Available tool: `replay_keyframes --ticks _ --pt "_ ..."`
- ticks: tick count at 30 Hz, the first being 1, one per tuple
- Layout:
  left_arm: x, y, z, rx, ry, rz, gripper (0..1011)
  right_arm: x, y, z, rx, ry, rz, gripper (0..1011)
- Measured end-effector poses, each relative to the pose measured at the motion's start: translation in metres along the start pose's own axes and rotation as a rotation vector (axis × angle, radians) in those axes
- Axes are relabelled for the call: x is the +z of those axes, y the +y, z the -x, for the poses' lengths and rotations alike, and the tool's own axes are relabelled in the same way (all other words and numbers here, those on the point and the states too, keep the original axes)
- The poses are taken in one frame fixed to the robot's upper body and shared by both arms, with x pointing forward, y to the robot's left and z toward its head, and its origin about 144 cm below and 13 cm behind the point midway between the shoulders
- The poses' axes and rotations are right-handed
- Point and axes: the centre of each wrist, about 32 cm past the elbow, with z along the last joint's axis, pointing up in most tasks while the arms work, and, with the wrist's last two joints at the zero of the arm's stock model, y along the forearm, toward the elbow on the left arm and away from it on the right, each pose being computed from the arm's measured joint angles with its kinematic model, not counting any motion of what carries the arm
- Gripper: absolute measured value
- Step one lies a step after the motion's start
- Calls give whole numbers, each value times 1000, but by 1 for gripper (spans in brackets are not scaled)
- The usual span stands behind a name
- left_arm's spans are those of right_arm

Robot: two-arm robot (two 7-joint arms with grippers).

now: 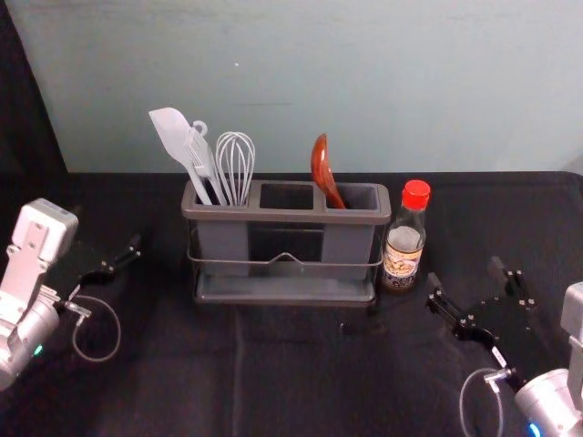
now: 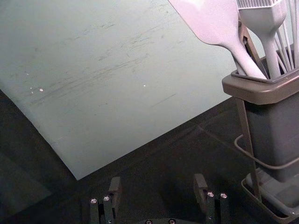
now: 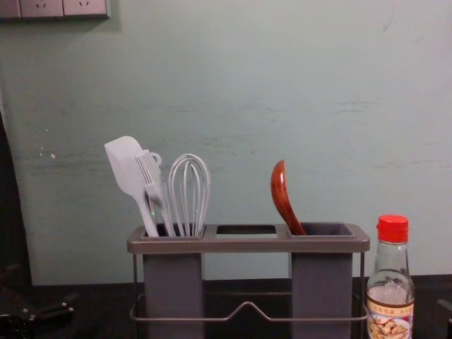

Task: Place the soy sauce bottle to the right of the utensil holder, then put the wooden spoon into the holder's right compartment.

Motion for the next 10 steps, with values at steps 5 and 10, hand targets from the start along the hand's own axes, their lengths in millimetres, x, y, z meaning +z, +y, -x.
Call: replay_keyframes --ticks 5,10 --pt "0 0 0 0 0 0 1011 0 0 0 0 0 0 1004" --pt "0 0 0 0 0 0 1011 0 0 0 0 0 0 1004"
